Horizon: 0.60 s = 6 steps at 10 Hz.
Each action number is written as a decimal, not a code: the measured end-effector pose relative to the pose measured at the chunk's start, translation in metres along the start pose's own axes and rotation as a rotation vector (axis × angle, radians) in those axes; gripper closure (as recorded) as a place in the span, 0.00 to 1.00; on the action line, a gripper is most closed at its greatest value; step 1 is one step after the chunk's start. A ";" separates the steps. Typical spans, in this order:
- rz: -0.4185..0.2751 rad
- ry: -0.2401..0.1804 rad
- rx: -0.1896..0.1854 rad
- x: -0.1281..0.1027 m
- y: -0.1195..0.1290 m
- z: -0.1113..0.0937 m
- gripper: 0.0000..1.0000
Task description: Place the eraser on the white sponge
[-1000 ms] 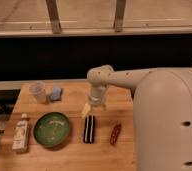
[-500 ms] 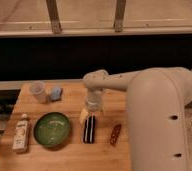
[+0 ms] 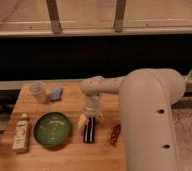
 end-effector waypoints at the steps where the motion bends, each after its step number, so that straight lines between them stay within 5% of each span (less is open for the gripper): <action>1: 0.005 0.014 0.004 0.000 0.001 0.004 0.25; 6: 0.029 0.038 0.018 0.000 -0.001 0.011 0.75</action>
